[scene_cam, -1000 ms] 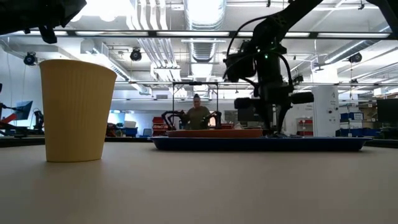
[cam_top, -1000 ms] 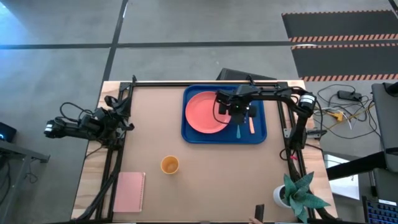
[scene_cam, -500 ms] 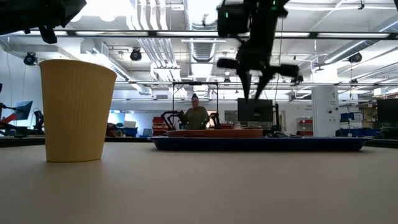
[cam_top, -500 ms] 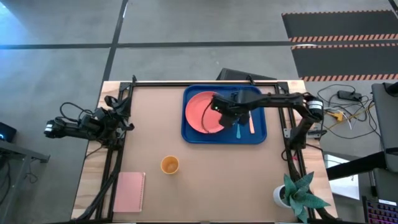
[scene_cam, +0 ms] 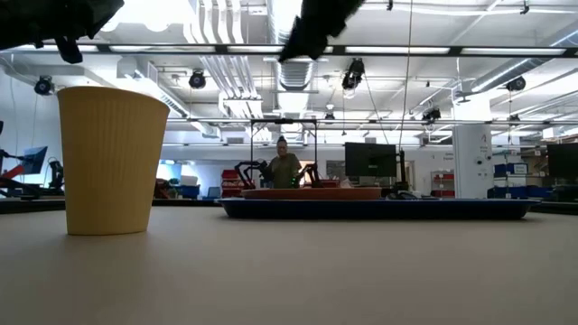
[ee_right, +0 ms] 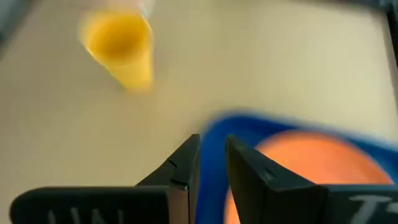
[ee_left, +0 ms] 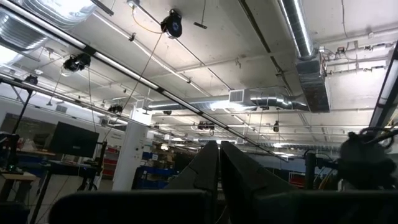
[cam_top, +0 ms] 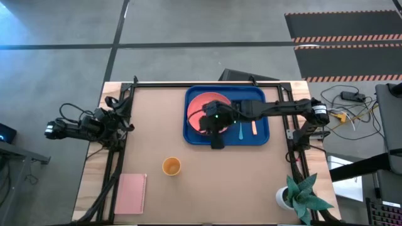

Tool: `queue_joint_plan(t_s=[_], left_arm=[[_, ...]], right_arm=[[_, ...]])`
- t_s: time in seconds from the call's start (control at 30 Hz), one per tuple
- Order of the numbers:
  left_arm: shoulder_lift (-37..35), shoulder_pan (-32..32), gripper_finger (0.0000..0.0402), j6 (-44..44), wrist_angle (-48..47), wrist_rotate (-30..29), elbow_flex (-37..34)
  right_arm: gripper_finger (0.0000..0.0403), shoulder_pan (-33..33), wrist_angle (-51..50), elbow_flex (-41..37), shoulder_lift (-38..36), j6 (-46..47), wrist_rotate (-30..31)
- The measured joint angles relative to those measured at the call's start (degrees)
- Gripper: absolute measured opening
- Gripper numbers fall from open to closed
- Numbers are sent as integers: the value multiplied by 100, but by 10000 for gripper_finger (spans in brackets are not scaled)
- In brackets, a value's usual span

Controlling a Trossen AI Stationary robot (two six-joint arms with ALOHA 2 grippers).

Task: Pick and place plate/cup/fork/spoon on tray
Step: Put the yellow cup on the blue serving tray to the top right of the orange plate

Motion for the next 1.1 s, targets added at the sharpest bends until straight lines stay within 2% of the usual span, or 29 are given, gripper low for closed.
queue_joint_plan(t_s=[0.17, 0.23, 0.37, 0.57, 0.83, 1.1], left_arm=[[0, 0, 0, -220, 3, 0, 0], [0, -2, 0, -341, -30, 2, 0], [0, -2, 0, -442, -57, 9, 0], [0, -2, 0, -503, -50, 19, -4], [0, -2, 0, -737, -50, 17, -7], [0, -2, 0, -736, -54, 15, -8]], right_arm=[[62, 468, 1418, -194, 2, 69, 0], [60, 650, 1905, -244, 2, 117, 235], [58, 945, 2489, -292, 2, 102, 597], [58, 1312, 3270, -396, 67, 100, 759], [59, 1482, 3981, -409, 630, 115, 773], [59, 1477, 4121, -409, 1036, 539, 850]])
